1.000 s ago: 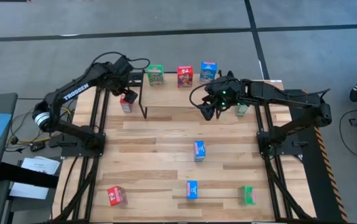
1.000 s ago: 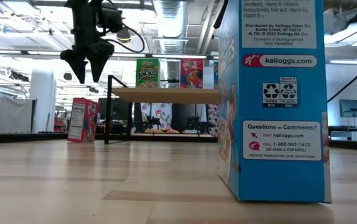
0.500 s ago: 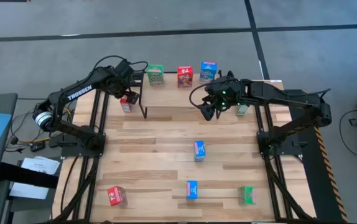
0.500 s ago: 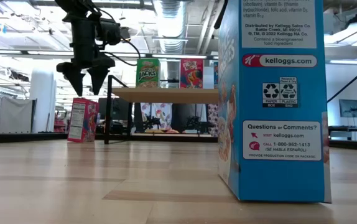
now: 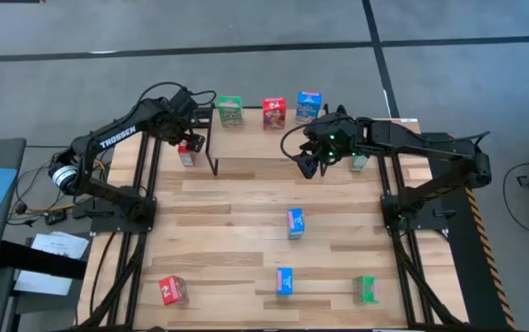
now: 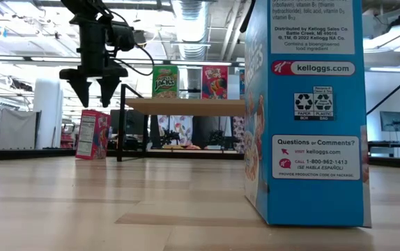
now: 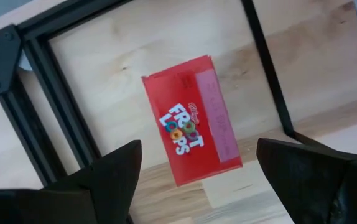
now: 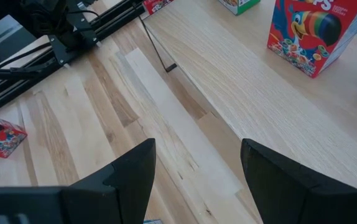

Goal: Stack cereal on shelf
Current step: Put the top red cereal box on the shelf aligned with the other red cereal box

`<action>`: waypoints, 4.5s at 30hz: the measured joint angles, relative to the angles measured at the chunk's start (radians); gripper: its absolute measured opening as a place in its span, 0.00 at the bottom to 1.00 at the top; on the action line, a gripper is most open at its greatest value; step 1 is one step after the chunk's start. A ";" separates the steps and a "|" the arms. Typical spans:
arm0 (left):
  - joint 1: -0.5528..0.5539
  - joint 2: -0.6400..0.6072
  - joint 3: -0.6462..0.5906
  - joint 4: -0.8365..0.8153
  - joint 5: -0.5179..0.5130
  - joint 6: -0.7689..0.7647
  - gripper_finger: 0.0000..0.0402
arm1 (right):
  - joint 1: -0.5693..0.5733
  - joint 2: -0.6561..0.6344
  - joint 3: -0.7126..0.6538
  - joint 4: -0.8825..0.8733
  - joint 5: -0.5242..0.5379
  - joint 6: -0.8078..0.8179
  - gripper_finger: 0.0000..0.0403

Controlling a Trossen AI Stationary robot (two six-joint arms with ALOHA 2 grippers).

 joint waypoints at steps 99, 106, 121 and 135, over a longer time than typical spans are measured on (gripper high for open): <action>0.012 -0.103 0.025 -0.141 0.060 0.109 0.47 | 0.034 0.000 0.000 0.002 0.000 0.001 0.65; -0.018 -0.249 0.058 -0.155 0.126 0.131 0.47 | 0.028 0.000 0.000 -0.002 -0.002 -0.001 0.65; -0.176 -0.400 0.124 -0.154 0.313 0.180 0.47 | 0.022 0.000 0.000 0.022 -0.006 -0.144 0.65; -0.341 -0.412 0.145 -0.043 0.322 0.206 0.47 | 0.093 0.000 -0.001 0.181 -0.007 -0.491 0.65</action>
